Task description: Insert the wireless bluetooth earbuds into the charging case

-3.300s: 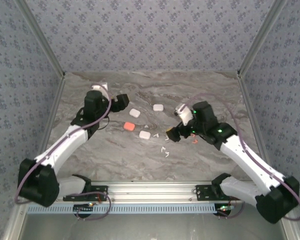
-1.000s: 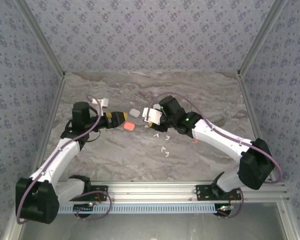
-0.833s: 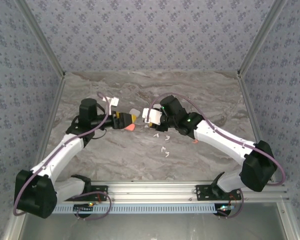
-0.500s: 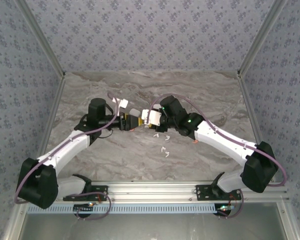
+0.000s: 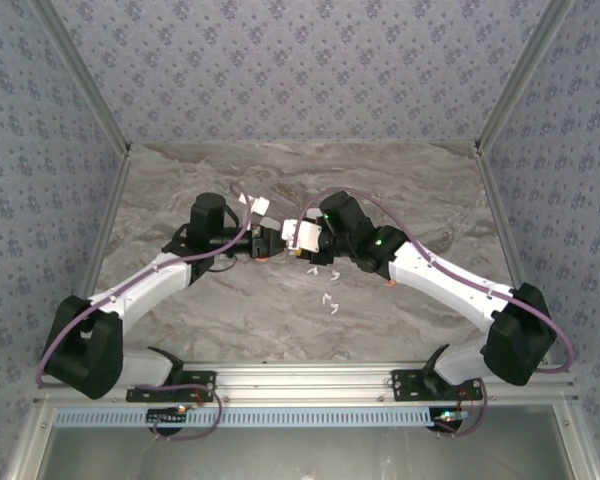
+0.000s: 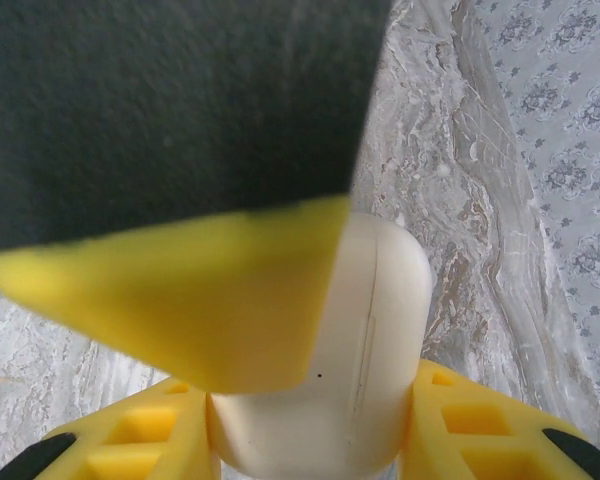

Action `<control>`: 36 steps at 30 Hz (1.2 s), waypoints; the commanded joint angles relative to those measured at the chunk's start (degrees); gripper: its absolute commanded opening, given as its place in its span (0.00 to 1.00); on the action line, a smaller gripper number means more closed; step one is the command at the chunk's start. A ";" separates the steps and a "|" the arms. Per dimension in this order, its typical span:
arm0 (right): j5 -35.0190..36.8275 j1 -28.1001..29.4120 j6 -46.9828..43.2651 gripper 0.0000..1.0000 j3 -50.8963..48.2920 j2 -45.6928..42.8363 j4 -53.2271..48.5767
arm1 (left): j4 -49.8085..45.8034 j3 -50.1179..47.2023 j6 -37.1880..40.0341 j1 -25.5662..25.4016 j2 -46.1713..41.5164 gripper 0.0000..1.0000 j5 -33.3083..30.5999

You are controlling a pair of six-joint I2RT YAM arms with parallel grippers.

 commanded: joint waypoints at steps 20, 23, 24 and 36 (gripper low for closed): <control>-15.98 -10.49 22.95 1.00 -5.76 -12.38 6.62 | 7.97 0.90 10.54 -2.02 -3.88 0.08 -5.69; -20.88 -15.19 33.07 1.00 -11.59 -18.26 15.86 | 11.12 0.49 16.74 -3.17 -4.34 0.01 -6.44; -21.75 -16.51 35.98 1.00 -13.32 -19.87 18.64 | 11.66 0.61 18.83 -3.57 -4.42 0.00 -6.47; -24.30 -19.59 43.80 1.00 -19.68 -24.70 27.58 | 13.44 6.37 29.94 -5.90 -1.78 0.00 -3.01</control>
